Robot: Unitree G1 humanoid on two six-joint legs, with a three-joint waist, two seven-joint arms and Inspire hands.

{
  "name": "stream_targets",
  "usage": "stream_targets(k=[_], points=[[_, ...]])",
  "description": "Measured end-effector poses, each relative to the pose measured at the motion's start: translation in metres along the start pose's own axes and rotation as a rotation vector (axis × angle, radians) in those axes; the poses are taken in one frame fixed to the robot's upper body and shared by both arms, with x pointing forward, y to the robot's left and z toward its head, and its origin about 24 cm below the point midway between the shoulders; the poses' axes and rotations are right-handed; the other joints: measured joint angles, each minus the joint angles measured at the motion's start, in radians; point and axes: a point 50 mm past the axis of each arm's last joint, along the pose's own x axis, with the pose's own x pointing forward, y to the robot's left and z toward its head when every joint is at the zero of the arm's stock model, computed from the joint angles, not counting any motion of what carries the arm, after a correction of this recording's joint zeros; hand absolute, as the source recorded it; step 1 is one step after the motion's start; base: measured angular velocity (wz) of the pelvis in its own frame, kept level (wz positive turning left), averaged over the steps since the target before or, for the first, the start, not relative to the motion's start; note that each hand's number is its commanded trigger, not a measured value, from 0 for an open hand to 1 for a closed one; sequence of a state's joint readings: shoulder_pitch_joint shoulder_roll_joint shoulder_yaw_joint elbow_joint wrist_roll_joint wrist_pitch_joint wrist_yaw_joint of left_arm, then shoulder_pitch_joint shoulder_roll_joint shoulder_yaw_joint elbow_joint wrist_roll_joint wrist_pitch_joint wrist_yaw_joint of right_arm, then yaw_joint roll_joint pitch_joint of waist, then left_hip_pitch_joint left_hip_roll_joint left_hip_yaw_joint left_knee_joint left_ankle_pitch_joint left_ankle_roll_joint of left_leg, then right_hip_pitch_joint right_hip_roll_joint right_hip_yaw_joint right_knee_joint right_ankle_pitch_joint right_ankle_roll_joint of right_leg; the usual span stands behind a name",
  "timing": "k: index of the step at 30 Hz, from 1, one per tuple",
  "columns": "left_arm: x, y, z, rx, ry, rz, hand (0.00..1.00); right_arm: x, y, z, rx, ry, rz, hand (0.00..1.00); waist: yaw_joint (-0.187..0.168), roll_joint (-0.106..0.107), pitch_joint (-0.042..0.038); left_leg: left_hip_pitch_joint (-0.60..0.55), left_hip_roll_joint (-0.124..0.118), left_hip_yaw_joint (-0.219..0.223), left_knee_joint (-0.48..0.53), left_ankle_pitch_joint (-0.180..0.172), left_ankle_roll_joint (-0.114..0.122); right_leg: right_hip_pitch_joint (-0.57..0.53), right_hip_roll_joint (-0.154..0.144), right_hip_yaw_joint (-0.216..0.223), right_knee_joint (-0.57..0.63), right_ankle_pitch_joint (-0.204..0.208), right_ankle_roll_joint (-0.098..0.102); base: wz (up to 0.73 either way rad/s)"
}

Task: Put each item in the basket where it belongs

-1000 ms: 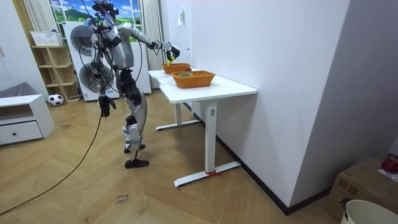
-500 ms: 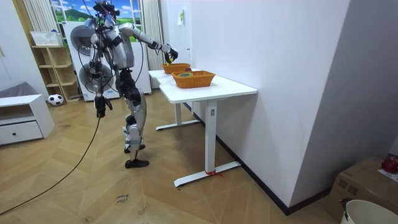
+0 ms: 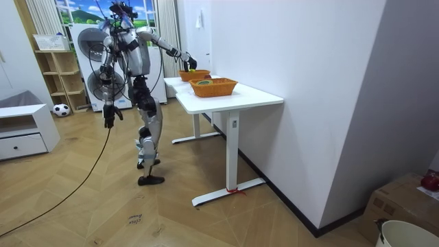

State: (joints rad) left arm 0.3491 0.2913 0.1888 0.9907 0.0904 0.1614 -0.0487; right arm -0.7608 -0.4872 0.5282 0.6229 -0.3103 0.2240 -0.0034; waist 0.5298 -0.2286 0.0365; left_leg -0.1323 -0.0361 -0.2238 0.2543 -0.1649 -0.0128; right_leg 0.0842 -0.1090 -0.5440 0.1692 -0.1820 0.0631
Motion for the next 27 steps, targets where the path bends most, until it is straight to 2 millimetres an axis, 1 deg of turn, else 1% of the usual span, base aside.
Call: stream_targets(k=[2, 4, 6, 14, 18, 21, 24, 25, 27], points=[[0.0, -0.001, 0.0, 0.003, -0.001, -0.001, 0.0, 0.0, 0.0, -0.001, -0.001, -0.003, 0.001, 0.0, -0.002, 0.001, 0.0008, -0.001, 0.0, -0.001, 0.001, 0.0, 0.0, 0.0, 0.0, 0.005, 0.0, 0.0, 0.0, 0.02], [0.0, -0.002, 0.002, 0.005, -0.005, -0.004, 0.0, 0.0, 0.0, -0.001, -0.004, -0.002, 0.0, 0.0, -0.006, 0.003, 0.0017, -0.003, -0.002, -0.004, 0.001, 0.0, 0.0, -0.002, 0.0, 0.021, -0.001, 0.0, 0.0, 0.04], [0.0, -0.003, 0.003, 0.005, -0.01, -0.001, 0.0, 0.0, 0.0, -0.001, -0.007, -0.002, -0.001, 0.0, -0.006, 0.003, 0.0021, -0.003, -0.003, -0.004, 0.001, 0.0, 0.0, -0.002, 0.0, 0.023, -0.001, 0.0, 0.0, 0.0], [0.0, -0.005, 0.005, 0.003, -0.015, 0.01, 0.0, 0.0, -0.001, -0.001, -0.012, 0.003, -0.004, 0.0, -0.013, 0.009, -0.0008, -0.001, -0.004, -0.001, 0.002, 0.0, 0.0, 0.0, 0.0, 0.032, -0.001, 0.0, 0.0, 0.0], [0.0, -0.009, 0.004, -0.001, -0.007, 0.002, 0.0, 0.0, -0.001, -0.001, -0.009, 0.001, -0.005, 0.0, -0.027, 0.012, -0.0051, 0.005, -0.007, -0.002, 0.003, 0.0, 0.001, 0.006, -0.001, 0.052, -0.001, 0.0, 0.0, 0.0], [0.0, -0.011, 0.004, 0.003, -0.007, -0.004, 0.0, 0.0, -0.001, -0.001, -0.01, -0.001, -0.005, 0.0, -0.037, 0.014, -0.0063, 0.014, -0.007, 0.0, 0.004, 0.0, 0.001, 0.013, -0.002, 0.053, -0.001, 0.0, 0.0, -0.02], [0.0, -0.013, 0.006, 0.009, -0.013, -0.008, 0.0, 0.0, -0.002, 0.0, -0.008, -0.006, -0.007, 0.0, -0.049, 0.02, -0.0115, 0.021, -0.007, 0.006, 0.003, 0.0, 0.001, 0.018, -0.004, 0.053, 0.0, 0.0, 0.0, -0.06], [0.0, -0.014, 0.006, 0.018, -0.015, -0.012, 0.0, 0.0, -0.003, 0.001, -0.008, -0.011, -0.005, 0.0, -0.055, 0.025, -0.0147, 0.022, -0.007, 0.009, 0.003, 0.0, 0.002, 0.018, -0.006, 0.054, 0.001, 0.0, 0.0, -0.03], [0.0, -0.016, 0.007, 0.024, -0.02, -0.017, 0.0, 0.0, -0.005, 0.002, 0.0, -0.015, -0.008, 0.0, -0.068, 0.03, -0.0176, 0.022, -0.007, 0.019, 0.003, 0.001, 0.003, 0.016, -0.009, 0.056, 0.001, -0.001, 0.001, -0.11]])
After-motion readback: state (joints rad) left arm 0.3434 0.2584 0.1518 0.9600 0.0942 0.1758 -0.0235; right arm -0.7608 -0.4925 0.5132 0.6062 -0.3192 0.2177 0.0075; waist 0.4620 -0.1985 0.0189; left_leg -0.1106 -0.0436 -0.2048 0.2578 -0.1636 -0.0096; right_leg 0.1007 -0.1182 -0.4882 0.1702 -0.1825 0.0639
